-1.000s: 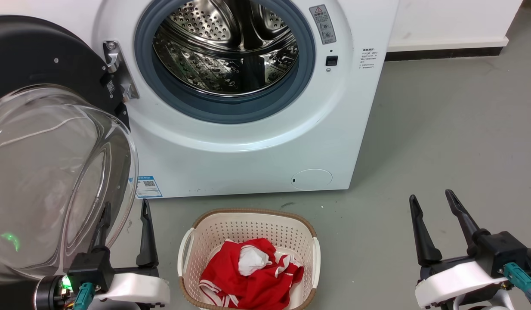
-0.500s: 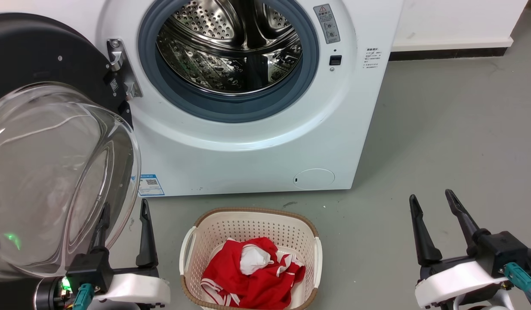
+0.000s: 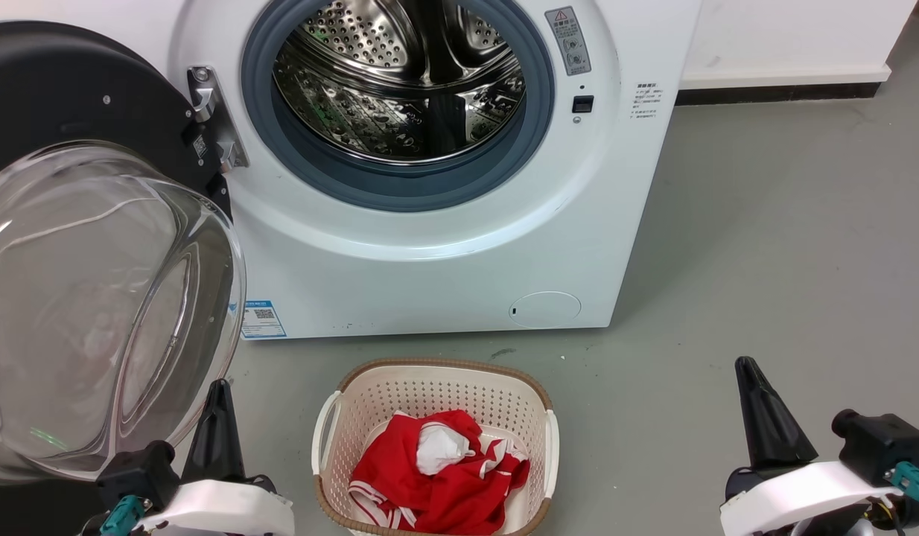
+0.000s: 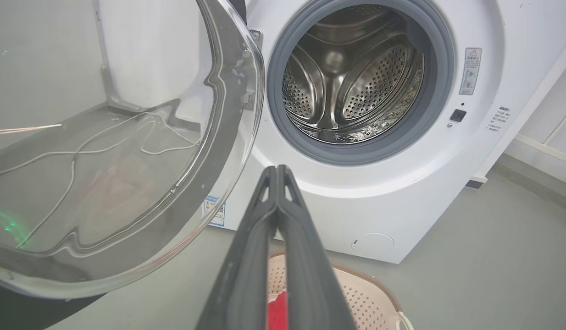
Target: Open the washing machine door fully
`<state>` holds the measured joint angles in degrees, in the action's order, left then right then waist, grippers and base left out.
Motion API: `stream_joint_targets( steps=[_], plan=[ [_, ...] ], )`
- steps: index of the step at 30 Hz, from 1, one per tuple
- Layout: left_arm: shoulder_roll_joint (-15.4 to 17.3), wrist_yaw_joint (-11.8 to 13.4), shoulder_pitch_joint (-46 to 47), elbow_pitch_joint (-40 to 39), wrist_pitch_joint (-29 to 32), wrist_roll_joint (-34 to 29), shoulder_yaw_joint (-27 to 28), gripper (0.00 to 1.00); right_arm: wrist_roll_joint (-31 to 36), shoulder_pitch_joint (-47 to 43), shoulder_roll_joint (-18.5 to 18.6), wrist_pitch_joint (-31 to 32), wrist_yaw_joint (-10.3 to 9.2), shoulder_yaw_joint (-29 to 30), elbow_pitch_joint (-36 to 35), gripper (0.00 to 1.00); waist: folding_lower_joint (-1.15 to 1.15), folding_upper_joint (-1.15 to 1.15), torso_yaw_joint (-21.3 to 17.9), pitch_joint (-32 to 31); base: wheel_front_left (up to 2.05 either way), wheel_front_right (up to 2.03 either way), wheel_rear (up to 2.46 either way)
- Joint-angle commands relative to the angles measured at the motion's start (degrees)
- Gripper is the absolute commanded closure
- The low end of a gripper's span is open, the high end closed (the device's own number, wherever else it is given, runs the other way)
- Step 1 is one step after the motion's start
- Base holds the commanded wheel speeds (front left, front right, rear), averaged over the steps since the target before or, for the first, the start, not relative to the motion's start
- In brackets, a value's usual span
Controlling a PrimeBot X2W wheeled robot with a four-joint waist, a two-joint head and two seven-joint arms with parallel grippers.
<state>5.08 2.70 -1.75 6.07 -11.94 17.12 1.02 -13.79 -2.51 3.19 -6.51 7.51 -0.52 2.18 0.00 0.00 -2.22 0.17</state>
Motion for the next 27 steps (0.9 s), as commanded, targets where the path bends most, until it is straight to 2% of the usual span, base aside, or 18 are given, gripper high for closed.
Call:
stream_joint_targets(
  steps=[1,27],
  plan=[
    [0.2,-0.5,1.8,-0.5,0.5,2.6,0.4,1.0,-3.1,1.7,0.5,0.2,0.0,0.1,-0.4,1.0,0.0,0.0,0.0,0.0,0.0,0.0,0.0],
    [-0.6,-3.8,4.0,2.1,6.3,26.9,2.0,1.0,-29.8,4.2,1.5,3.2,-0.01,0.8,3.6,1.0,0.0,0.0,0.5,0.0,0.0,0.0,0.0]
  ],
)
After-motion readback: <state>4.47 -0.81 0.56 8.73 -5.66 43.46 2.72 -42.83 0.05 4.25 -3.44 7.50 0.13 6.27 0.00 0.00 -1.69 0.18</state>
